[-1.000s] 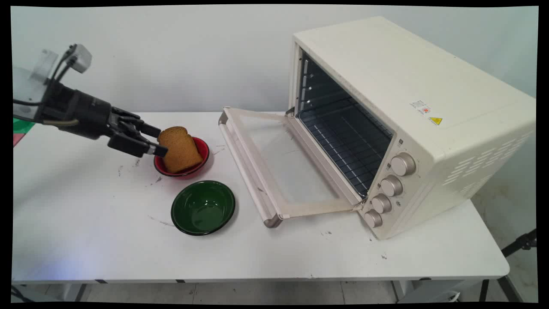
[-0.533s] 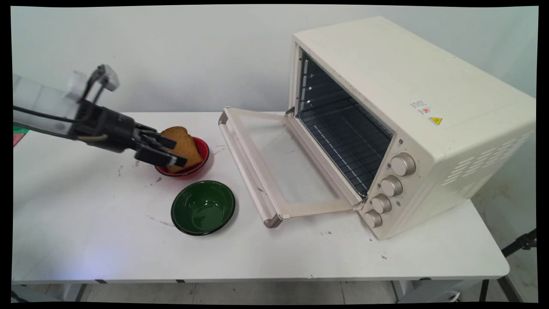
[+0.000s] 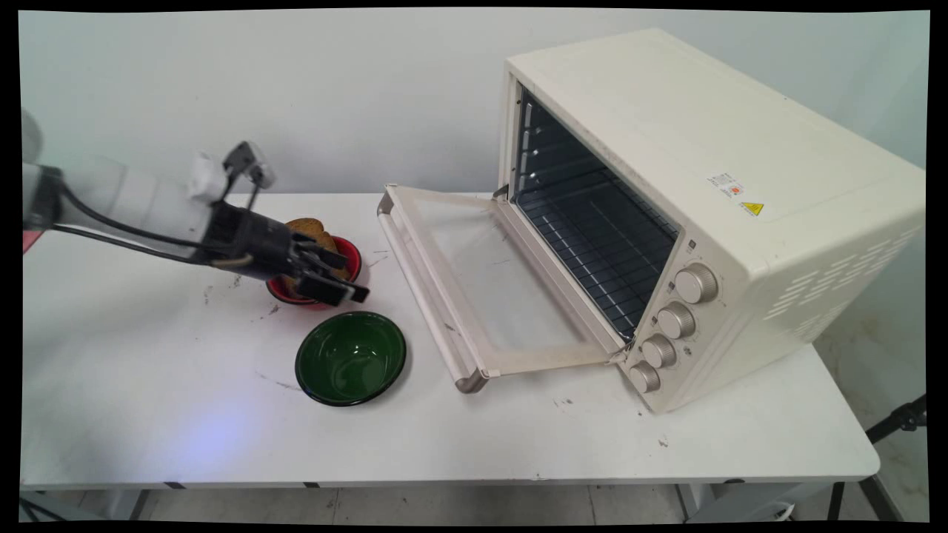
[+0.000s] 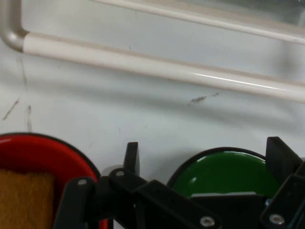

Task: Close the oven

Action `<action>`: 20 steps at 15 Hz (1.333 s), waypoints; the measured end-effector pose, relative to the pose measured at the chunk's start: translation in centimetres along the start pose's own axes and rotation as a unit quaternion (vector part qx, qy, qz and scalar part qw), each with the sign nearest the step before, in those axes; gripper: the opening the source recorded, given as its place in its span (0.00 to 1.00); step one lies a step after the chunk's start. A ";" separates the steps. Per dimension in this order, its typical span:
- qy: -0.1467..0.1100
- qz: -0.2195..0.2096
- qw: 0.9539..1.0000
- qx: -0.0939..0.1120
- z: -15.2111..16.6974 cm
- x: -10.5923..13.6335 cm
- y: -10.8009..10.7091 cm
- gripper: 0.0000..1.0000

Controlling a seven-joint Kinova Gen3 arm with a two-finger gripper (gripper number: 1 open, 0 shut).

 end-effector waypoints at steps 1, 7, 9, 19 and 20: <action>-0.001 0.012 1.000 0.001 0.9 0.1 0.0 1.00; -0.009 0.075 0.997 0.003 5.7 0.7 -0.2 0.00; -0.009 0.085 0.996 0.002 6.9 0.9 -0.2 0.00; 0.022 0.098 0.995 -0.005 10.3 2.8 -0.2 0.00; 0.028 0.097 0.995 -0.005 10.1 3.3 -0.3 0.00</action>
